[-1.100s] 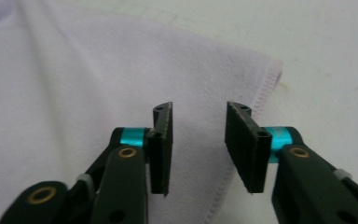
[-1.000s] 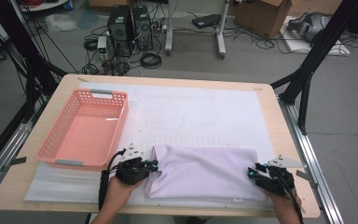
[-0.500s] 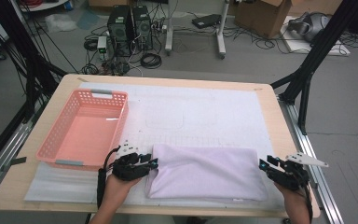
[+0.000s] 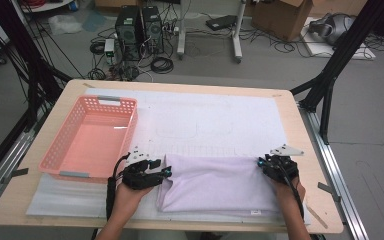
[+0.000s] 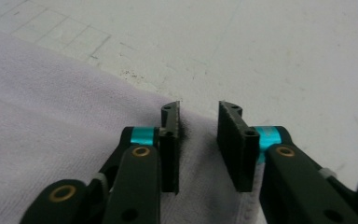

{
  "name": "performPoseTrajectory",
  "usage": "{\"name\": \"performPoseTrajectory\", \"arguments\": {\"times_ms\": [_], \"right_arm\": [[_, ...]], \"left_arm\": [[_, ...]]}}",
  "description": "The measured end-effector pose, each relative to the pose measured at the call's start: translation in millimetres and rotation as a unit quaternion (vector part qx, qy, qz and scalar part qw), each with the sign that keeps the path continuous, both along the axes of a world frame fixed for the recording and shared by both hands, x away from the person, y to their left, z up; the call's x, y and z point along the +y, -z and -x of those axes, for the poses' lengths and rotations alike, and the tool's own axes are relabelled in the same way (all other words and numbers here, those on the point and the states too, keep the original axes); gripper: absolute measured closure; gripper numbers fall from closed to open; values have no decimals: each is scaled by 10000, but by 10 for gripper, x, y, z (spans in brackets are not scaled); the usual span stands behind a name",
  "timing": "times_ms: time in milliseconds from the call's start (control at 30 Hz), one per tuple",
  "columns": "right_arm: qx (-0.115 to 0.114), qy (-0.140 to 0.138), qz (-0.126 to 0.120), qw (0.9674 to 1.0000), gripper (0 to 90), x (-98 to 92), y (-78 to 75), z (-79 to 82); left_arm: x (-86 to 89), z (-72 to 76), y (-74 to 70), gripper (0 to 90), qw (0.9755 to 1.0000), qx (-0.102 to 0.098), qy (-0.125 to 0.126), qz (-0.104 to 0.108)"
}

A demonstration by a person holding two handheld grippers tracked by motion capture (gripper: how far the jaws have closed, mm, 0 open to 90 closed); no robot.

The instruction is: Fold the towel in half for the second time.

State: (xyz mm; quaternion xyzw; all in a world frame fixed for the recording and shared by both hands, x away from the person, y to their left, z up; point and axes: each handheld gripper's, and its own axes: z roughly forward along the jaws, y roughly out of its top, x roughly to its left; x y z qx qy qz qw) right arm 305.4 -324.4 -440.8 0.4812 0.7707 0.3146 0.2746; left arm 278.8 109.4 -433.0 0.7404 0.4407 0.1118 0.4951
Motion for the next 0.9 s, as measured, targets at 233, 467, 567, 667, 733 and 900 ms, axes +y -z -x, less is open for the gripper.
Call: {"name": "performPoseTrajectory", "arguments": {"times_ms": [233, 467, 567, 667, 733, 900], "right_arm": [[-78, 130, -785, 9968, 408, -388, -99, 58], [465, -105, -1110, 9927, 392, -495, 86, 30], [373, -224, -1199, 9918, 623, -485, 105, 74], [480, -372, -1282, 9899, 807, -435, 75, 91], [451, -297, -1234, 9909, 823, -429, 37, 67], [155, 84, -1475, 9889, 831, -498, -34, -49]], "left_arm": [[-128, -275, -6, 409, 9993, 208, -184, -263], [-229, -413, 141, 341, 9969, 542, -179, -539], [-233, -385, 146, 542, 9969, 498, 52, -599], [-258, -376, 128, 776, 9978, 480, 59, -459], [-222, -402, 92, 785, 9989, 414, -160, -174], [-173, -510, 54, 790, 9979, 334, -523, 170]]}}
